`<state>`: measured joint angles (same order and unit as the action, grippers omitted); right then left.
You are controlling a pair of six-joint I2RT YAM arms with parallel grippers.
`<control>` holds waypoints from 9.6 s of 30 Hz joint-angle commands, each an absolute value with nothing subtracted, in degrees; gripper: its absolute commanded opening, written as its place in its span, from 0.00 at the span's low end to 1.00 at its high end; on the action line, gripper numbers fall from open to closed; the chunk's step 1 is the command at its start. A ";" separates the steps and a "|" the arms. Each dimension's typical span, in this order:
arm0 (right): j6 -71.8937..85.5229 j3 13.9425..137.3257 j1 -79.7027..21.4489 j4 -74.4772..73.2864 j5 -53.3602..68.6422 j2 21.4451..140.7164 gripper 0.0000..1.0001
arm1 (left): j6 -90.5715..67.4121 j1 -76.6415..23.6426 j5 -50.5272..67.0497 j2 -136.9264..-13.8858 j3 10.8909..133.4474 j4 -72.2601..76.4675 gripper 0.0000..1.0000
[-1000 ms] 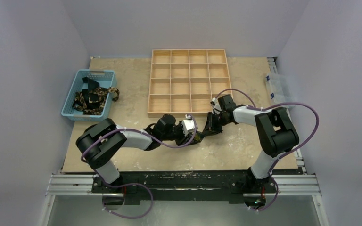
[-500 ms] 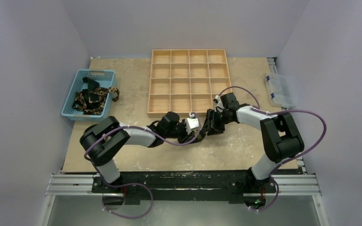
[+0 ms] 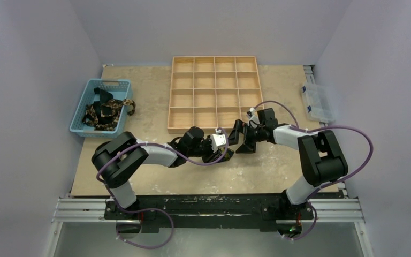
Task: Roll the ties
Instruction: Roll the tie at the center of the board, then pick up the tie at the center of the board, then place the tie in the storage box, then reset both arms
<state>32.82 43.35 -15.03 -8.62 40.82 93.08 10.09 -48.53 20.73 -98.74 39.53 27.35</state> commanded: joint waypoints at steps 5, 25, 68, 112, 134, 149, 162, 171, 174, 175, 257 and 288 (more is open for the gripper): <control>28.73 39.45 -15.02 -3.59 44.68 92.01 0.98 | 11.03 -48.61 20.11 -102.57 38.23 17.72 0.00; 27.08 39.62 -15.20 -2.31 45.84 99.38 0.98 | 11.17 -48.67 20.47 -102.74 38.40 17.65 0.00; 29.76 40.41 -17.84 1.61 48.80 94.75 0.00 | 10.27 -48.47 22.23 -100.84 37.62 19.95 0.28; 22.92 53.52 -19.66 6.77 10.41 85.74 0.00 | -3.42 -38.23 8.68 -75.43 44.29 12.29 1.00; 5.57 57.74 -19.67 3.14 15.81 99.28 0.03 | -1.96 -38.16 9.88 -77.49 44.59 11.01 1.00; 5.38 56.95 -19.63 -3.46 13.70 98.82 0.12 | -11.66 -33.22 19.51 -98.73 69.98 4.36 0.34; 5.71 55.38 -19.61 -3.21 12.70 98.92 0.15 | -18.45 -35.56 23.10 -111.35 80.79 -2.22 0.24; 4.88 55.47 -19.68 -4.04 11.67 99.17 0.16 | -19.74 -36.66 22.20 -116.72 85.44 -3.10 0.22; 4.82 55.27 -19.68 -4.25 11.42 99.12 0.15 | -19.75 -36.68 22.70 -113.85 83.39 1.55 0.22; 4.79 55.33 -19.69 -4.30 11.43 99.20 0.16 | -19.83 -36.70 22.18 -113.14 83.41 1.66 0.21; 10.37 78.08 -16.57 -14.71 12.66 110.75 0.00 | -18.10 -30.82 12.51 -101.46 79.23 -10.61 0.41; 17.13 67.94 -16.00 -23.13 7.68 80.74 0.98 | -17.99 -15.29 5.89 -73.79 68.14 -36.86 1.00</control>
